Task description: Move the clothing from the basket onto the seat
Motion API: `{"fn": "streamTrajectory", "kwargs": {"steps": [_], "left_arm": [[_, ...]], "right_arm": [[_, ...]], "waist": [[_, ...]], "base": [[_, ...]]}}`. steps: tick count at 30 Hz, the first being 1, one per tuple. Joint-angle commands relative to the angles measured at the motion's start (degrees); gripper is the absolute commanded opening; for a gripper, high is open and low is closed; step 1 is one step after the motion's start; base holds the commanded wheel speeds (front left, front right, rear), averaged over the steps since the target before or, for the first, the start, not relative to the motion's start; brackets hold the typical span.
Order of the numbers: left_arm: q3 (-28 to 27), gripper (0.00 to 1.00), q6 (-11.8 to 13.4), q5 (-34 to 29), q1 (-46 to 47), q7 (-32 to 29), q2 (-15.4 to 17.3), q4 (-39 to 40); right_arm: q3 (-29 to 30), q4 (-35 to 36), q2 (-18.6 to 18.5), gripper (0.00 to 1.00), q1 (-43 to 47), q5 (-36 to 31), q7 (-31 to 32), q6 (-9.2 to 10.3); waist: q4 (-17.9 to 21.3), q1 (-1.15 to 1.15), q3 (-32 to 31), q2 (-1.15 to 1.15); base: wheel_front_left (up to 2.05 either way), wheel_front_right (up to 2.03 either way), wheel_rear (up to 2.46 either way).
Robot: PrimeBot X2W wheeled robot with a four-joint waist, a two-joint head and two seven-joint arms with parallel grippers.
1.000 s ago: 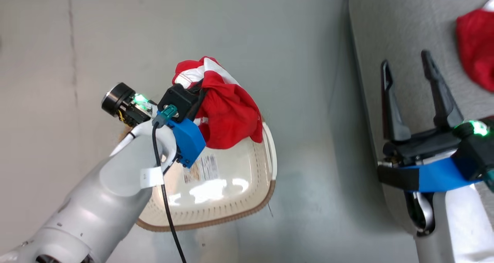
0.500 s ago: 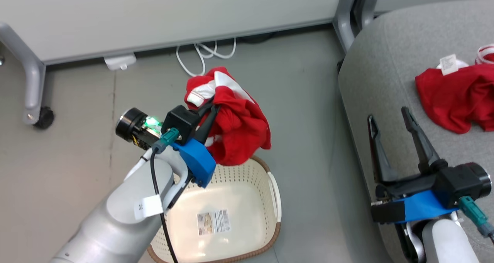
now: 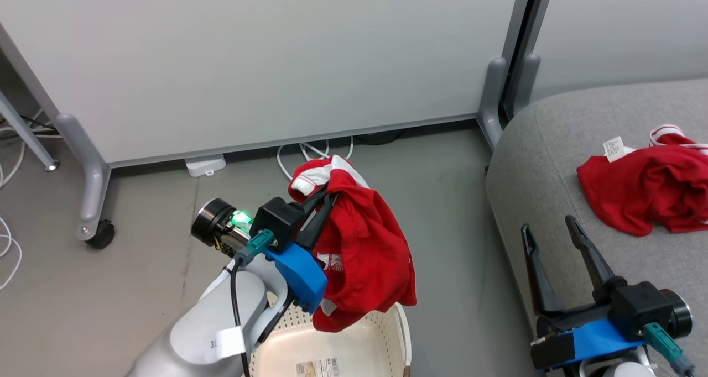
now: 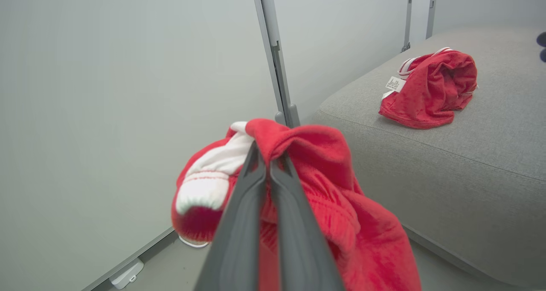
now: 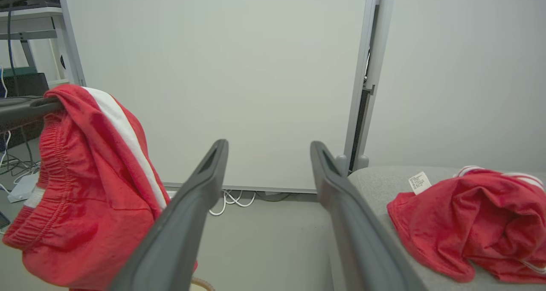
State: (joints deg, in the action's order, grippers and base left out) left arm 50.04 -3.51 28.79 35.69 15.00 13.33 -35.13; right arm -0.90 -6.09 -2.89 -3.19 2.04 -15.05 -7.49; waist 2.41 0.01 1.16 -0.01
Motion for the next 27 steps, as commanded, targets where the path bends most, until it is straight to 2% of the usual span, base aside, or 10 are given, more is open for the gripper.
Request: {"fn": "streamTrajectory", "kwargs": {"steps": [1,10,19,27], "left_arm": [[0.0,0.00,0.3,-0.1,-0.9,0.3,0.2,0.5],[0.7,0.00,0.8,-0.2,-1.1,0.0,0.4,2.6],[2.0,0.00,0.7,-1.0,1.6,-0.7,-0.5,5.1],[3.4,0.00,0.1,-1.8,3.8,-1.0,-2.1,6.4]], "right_arm": [[0.0,-0.1,0.0,1.00,0.9,0.0,-0.2,-0.01],[-2.4,-0.6,-0.2,1.00,-0.7,-0.7,-0.2,-0.01],[-16.8,-7.2,-2.7,1.00,-10.8,0.4,-0.2,-0.01],[-22.8,-14.4,-2.5,1.00,-17.9,1.3,-0.2,-0.01]], "waist": [[-0.5,-0.01,-0.7,0.01],[-1.4,-0.01,-1.2,0.01],[-3.4,-0.01,-0.2,0.01],[-6.0,-0.01,1.6,0.01]], "base": [[0.00,0.00,0.00],[0.00,0.00,0.00],[0.00,0.00,0.00],[0.00,0.00,0.00]]}}
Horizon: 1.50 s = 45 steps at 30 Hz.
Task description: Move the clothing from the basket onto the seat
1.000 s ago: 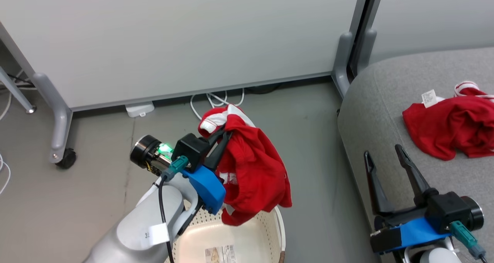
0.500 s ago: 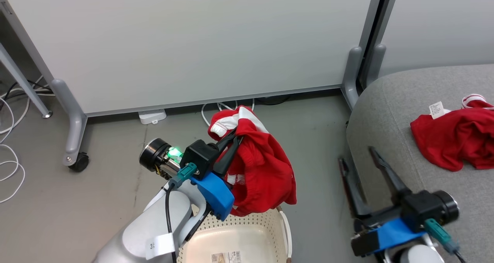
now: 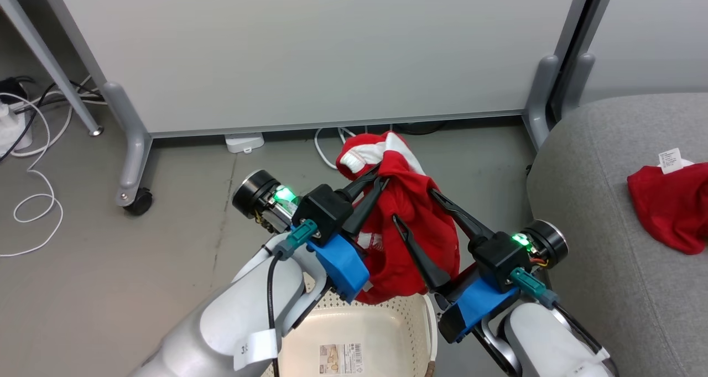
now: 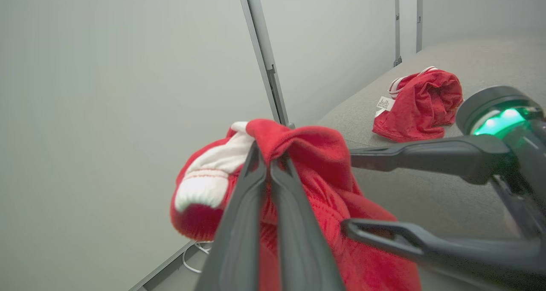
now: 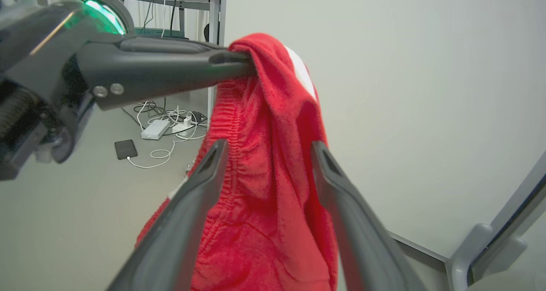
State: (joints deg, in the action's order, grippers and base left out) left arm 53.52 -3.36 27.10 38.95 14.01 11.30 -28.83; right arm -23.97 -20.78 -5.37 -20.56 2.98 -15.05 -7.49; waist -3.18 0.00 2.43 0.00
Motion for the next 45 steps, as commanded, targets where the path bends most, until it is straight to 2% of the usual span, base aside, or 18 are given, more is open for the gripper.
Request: {"fn": "streamTrajectory", "kwargs": {"steps": [1,9,10,11,12,23,24,25,38,45], "left_arm": [[0.1,0.00,-0.1,-0.2,0.8,0.0,-0.3,0.4],[1.4,0.00,-0.6,-0.9,2.5,0.3,-1.9,1.4],[1.5,0.00,-0.7,-0.9,2.6,0.4,-1.9,1.4],[1.5,0.00,-0.7,-0.9,2.6,0.4,-2.0,1.5],[1.5,0.00,-0.7,-0.8,2.6,0.4,-1.9,1.5],[1.3,0.00,-0.3,-0.4,2.1,0.7,-1.3,0.6],[1.3,0.13,-0.2,-0.4,2.1,0.8,-1.2,0.5],[1.3,1.00,0.0,-0.6,2.2,0.8,-1.2,0.4],[1.2,1.00,0.4,-0.8,1.5,1.1,-0.8,0.1],[0.9,1.00,0.8,-0.8,1.1,1.2,-0.1,1.0]], "right_arm": [[-0.3,-1.0,0.0,1.00,-1.3,0.4,-0.2,-0.01],[-2.5,-9.9,0.8,1.00,-6.7,0.0,-0.2,-0.01],[-2.5,-11.0,1.0,0.65,-7.0,0.4,-0.2,-0.01],[-2.4,-11.5,1.3,0.15,-7.5,0.7,-0.2,-0.01],[-2.3,-11.9,1.5,0.00,-7.9,0.8,-0.2,-0.01],[-2.5,-11.7,2.1,0.00,-8.0,1.7,-0.2,-0.01],[-2.4,-11.6,2.1,0.00,-7.9,1.6,-0.2,-0.01],[-2.4,-11.5,2.1,0.00,-7.9,1.6,-0.2,-0.01],[-1.4,-10.2,2.0,0.00,-7.3,1.7,-0.2,-0.01],[0.8,-8.6,1.7,0.00,-6.7,1.8,-0.2,-0.01]], "waist": [[-0.7,0.00,0.6,0.00],[-2.1,0.00,1.6,0.00],[-2.1,0.00,1.6,0.00],[-2.2,0.00,1.7,0.00],[-2.2,0.00,1.7,0.00],[-1.5,0.00,1.3,0.00],[-1.5,0.00,1.3,0.00],[-1.4,0.00,1.4,0.00],[-0.9,0.00,1.6,0.00],[1.7,0.00,2.5,0.00]], "base": [[0.00,0.00,0.00],[0.00,0.00,0.00],[0.00,0.00,0.00],[0.00,0.00,0.00],[0.00,0.00,0.00],[0.00,0.00,0.00],[0.00,0.00,0.00],[0.00,0.00,0.00],[0.00,0.00,0.00],[0.00,0.00,0.00]]}}
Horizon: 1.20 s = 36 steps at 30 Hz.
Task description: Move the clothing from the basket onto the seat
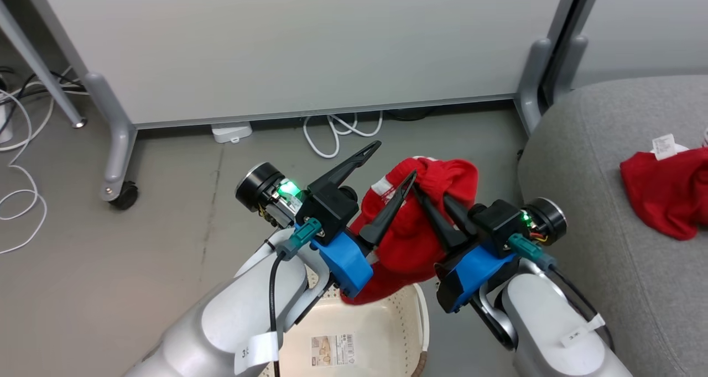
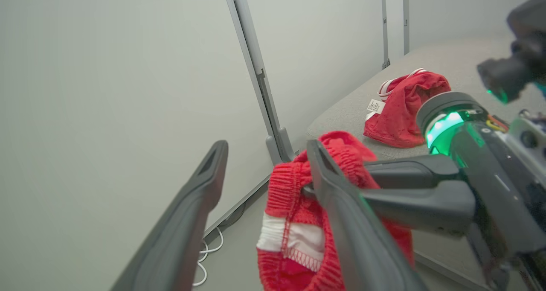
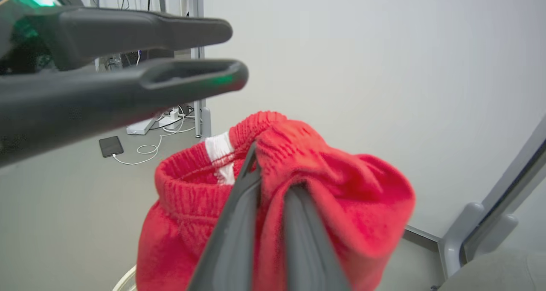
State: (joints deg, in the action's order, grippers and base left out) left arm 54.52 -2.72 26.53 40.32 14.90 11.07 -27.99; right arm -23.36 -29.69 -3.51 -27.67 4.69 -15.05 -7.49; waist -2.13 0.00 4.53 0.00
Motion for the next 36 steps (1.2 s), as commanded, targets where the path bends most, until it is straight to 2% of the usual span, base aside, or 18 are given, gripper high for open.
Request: {"fn": "streamTrajectory", "kwargs": {"steps": [1,25,30,36], "left_arm": [[-0.2,1.00,0.1,-0.2,-0.4,0.3,0.3,0.4],[2.6,1.00,-1.3,-0.7,-0.7,-0.1,1.4,2.0],[3.7,1.00,-1.7,-0.8,-0.7,-0.3,1.1,1.8],[4.0,1.00,-1.6,-0.8,-0.1,-0.3,1.2,1.6]], "right_arm": [[0.7,0.7,-0.2,0.00,0.5,-0.1,-0.2,-0.01],[19.4,12.9,-2.0,0.00,7.4,-3.2,-0.2,-0.01],[23.0,15.6,-1.5,0.00,10.6,-3.7,-0.2,-0.01],[24.1,16.6,-1.1,0.00,12.2,-3.9,-0.2,-0.01]], "waist": [[1.2,0.00,0.7,0.00],[17.8,0.00,9.1,0.00],[19.9,0.00,10.1,0.00],[20.8,0.00,10.6,0.00]], "base": [[0.00,0.00,0.00],[0.00,0.00,0.00],[0.00,0.00,0.00],[0.00,0.00,0.00]]}}
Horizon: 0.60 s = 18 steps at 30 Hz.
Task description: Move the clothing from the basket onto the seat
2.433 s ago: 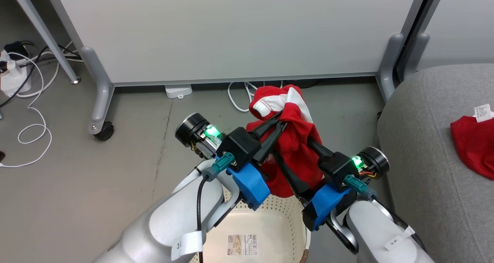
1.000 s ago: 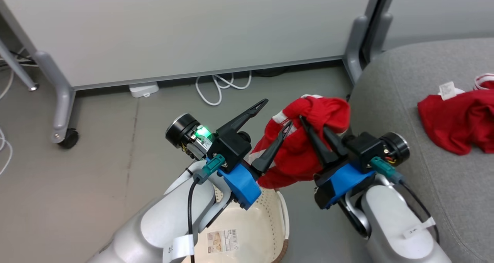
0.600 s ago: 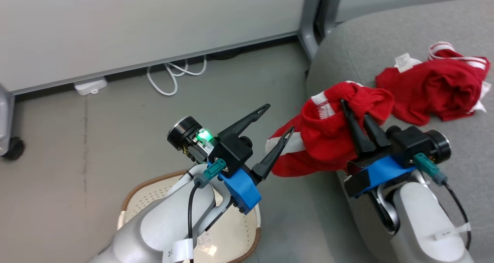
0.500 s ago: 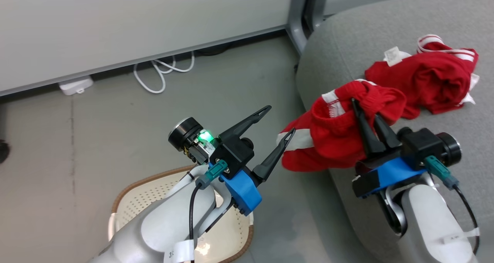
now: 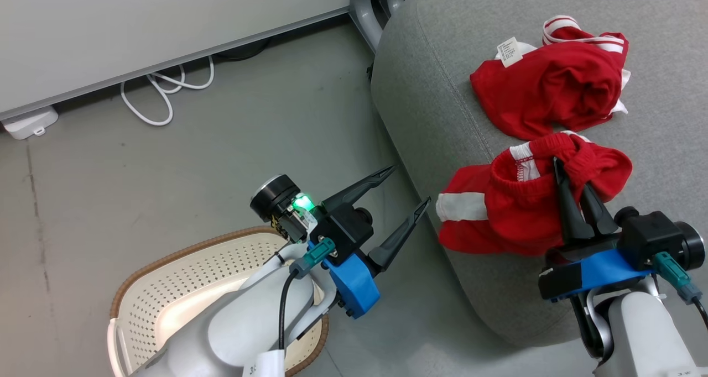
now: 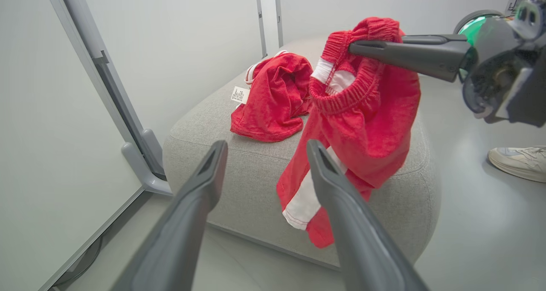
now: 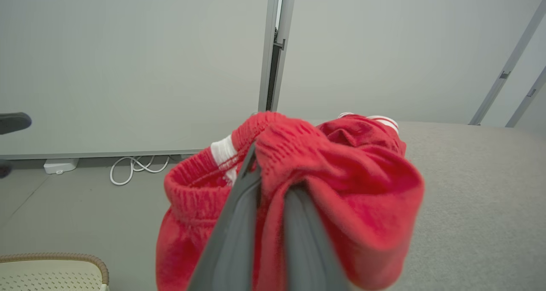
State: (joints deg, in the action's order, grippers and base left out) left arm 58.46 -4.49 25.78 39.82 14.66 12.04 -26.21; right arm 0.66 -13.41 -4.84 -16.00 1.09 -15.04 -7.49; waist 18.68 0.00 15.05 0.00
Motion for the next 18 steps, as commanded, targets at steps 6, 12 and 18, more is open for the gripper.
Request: {"fn": "streamTrajectory", "kwargs": {"steps": [6,12,18], "left_arm": [[-0.1,1.00,0.3,0.3,1.1,0.0,0.6,0.0],[-0.7,1.00,0.6,-0.2,3.0,-0.4,1.8,1.1],[-1.0,1.00,0.5,-1.4,6.2,-1.3,3.8,3.0]], "right_arm": [[-0.1,1.3,0.7,0.00,-1.2,-0.7,-0.2,-0.01],[0.6,3.0,-1.2,0.00,-9.7,-0.8,-0.2,-0.01],[7.0,5.7,-5.2,0.00,-23.4,-1.3,-0.2,0.00]], "waist": [[0.2,0.00,0.6,0.00],[-0.4,0.00,3.9,0.00],[-2.0,0.00,10.4,0.00]], "base": [[0.00,0.00,0.00],[0.00,0.00,0.00],[0.00,0.00,0.00]]}}
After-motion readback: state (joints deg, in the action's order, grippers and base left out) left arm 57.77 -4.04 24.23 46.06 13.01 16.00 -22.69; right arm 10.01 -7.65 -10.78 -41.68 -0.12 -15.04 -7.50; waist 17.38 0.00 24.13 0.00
